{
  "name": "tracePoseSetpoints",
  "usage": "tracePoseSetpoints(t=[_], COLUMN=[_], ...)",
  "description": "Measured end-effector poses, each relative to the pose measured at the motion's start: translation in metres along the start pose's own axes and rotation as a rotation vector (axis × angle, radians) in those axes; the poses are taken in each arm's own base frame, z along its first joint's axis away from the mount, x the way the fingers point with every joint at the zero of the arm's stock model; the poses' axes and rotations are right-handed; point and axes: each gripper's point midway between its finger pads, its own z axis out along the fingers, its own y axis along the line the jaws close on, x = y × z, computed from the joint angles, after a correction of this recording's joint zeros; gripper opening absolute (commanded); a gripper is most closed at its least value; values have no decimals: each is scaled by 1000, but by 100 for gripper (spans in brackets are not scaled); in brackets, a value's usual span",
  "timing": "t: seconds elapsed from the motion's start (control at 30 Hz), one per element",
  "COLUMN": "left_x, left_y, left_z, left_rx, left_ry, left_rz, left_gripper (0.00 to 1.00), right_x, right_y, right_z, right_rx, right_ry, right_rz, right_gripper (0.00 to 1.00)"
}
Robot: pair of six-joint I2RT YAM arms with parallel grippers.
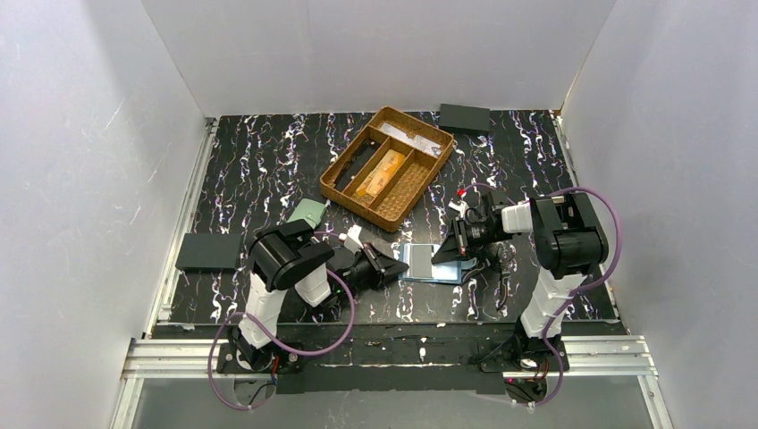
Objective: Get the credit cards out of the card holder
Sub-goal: Remove the credit card from the card holder.
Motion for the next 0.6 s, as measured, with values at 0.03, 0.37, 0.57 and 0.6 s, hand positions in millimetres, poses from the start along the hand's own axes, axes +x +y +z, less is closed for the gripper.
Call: tracePoseSetpoints(t=[0.03, 0.37, 0.57, 0.6], left_x=[-1, -5, -7, -7], left_y=[0, 11, 8, 9], left_z=[-1, -8, -27, -29], left_rx=[0, -40, -45, -47], left_ry=[-2, -12, -21, -23], left_rz=[0, 14, 77, 87], left_gripper=[0, 19, 30, 31], right_x=[0, -3, -4, -5], right_y=[-1, -1, 6, 8], right_z=[-1, -5, -8, -9], right_rx=[1, 2, -20, -26], right_ry=[-3, -6, 4, 7], right_rz=[4, -28, -89, -100], right_gripper=[1, 1, 1, 1])
